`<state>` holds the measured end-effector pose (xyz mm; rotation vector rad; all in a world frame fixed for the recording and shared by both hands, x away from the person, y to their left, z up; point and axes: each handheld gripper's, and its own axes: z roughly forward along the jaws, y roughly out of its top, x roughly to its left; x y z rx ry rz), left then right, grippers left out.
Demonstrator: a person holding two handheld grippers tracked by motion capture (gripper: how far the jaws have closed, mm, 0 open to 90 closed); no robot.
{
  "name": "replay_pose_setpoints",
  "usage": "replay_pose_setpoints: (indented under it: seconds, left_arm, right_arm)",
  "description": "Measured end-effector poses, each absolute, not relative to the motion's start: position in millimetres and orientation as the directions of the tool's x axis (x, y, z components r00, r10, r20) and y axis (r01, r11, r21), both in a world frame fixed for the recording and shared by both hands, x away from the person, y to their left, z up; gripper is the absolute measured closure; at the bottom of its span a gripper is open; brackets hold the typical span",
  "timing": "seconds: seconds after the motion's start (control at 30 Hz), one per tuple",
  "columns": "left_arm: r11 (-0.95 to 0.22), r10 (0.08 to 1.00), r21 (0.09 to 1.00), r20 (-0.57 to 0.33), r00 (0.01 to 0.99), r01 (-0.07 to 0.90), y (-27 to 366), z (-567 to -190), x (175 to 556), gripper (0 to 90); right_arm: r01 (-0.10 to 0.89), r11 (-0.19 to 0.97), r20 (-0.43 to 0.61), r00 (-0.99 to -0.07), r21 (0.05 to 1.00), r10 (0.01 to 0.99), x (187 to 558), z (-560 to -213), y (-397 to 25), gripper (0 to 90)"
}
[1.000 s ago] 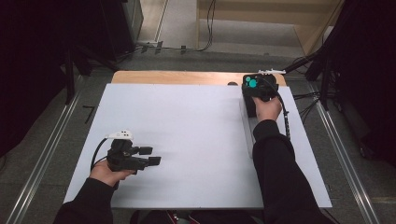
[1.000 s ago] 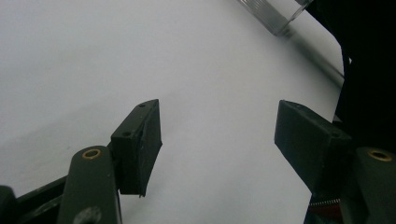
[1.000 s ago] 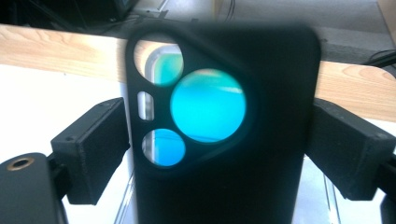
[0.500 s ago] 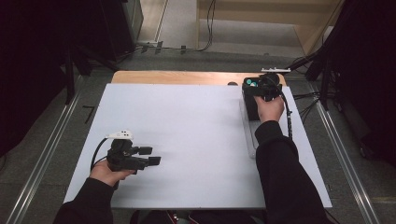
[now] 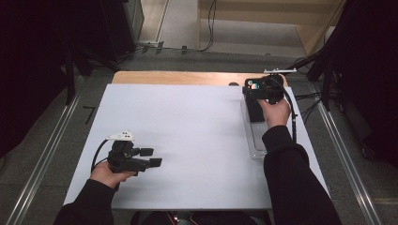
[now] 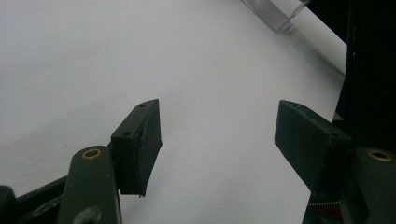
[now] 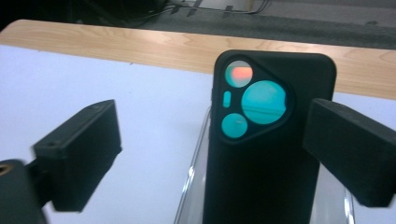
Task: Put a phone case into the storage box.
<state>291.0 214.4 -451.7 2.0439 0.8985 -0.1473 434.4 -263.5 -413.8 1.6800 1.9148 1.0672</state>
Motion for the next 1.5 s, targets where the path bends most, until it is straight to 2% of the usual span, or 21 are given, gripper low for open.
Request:
replay_pose_setpoints:
  seconds: [0.2,0.3,0.6,0.7,0.8,1.0,1.5]
  left_arm:
    - [-0.353,0.544,0.676,-0.414,0.730,0.647,214,-452,291,32.2]
    - [-0.357,0.544,0.674,-0.412,0.731,0.646,215,-452,291,32.2]
    - [-0.352,0.546,0.676,-0.414,0.729,0.647,216,-452,291,32.2]
    - [-0.351,0.546,0.677,-0.413,0.729,0.647,216,-452,291,32.2]
    - [-0.350,0.545,0.678,-0.414,0.729,0.647,216,-452,291,32.2]
    - [-0.350,0.546,0.675,-0.416,0.727,0.649,216,-453,292,32.2]
    - [-0.353,0.545,0.676,-0.413,0.730,0.647,216,-452,291,32.2]
  right_arm:
    - [0.682,0.008,0.231,-0.259,0.731,0.938,428,-411,-266,4.1]
    - [0.681,0.043,0.204,-0.279,0.731,0.938,425,-409,-263,11.2]
    - [0.684,0.073,0.258,-0.370,0.726,0.892,417,-408,-257,13.0]
    - [0.675,0.095,0.244,-0.390,0.732,0.888,414,-407,-254,19.8]
    - [0.670,0.102,0.252,-0.410,0.735,0.876,410,-406,-253,21.9]
    - [0.676,0.165,0.250,-0.472,0.718,0.846,397,-404,-246,22.3]
    - [0.665,0.206,0.279,-0.545,0.718,0.790,366,-402,-236,22.4]
